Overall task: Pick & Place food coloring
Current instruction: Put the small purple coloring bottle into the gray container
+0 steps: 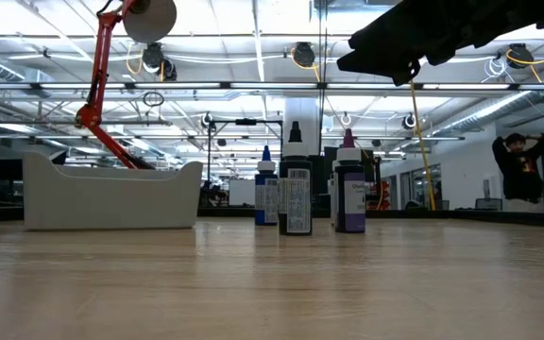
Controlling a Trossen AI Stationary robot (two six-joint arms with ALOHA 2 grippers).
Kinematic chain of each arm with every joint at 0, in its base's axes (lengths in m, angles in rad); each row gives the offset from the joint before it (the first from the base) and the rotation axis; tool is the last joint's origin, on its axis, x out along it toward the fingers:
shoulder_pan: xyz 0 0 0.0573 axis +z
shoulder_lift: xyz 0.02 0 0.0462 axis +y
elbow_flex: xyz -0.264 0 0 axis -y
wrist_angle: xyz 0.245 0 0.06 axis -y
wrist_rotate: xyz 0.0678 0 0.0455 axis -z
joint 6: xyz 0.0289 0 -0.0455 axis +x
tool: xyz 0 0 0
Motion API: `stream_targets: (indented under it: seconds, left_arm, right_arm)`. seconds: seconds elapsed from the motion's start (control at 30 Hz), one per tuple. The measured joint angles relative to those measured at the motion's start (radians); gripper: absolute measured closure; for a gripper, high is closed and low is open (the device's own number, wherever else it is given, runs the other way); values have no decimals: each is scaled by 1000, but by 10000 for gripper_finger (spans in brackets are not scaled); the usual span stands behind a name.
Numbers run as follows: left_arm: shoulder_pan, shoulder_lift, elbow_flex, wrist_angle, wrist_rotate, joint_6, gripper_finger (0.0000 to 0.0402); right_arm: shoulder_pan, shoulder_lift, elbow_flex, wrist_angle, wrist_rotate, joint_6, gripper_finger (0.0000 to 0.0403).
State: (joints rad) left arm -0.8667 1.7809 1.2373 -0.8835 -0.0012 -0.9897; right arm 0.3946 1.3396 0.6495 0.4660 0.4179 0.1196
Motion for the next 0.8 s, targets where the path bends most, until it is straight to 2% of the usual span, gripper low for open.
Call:
stream_targets:
  seconds: [0.13, 0.33, 0.5, 0.8]
  left_arm:
    - [-4, 10, 0, 3, 3, 1, 220]
    - [2, 64, -2, 9, 63, 49, 220]
    - [10, 65, -2, 17, 23, 75, 220]
    - [7, 65, -1, 16, 35, 67, 220]
  right_arm:
    - [0, 0, 0, 0, 0, 0, 206]
    - [0, 0, 0, 0, 0, 0, 206]
    - [0, 0, 0, 1, 0, 0, 206]
    - [0, 0, 0, 0, 0, 0, 206]
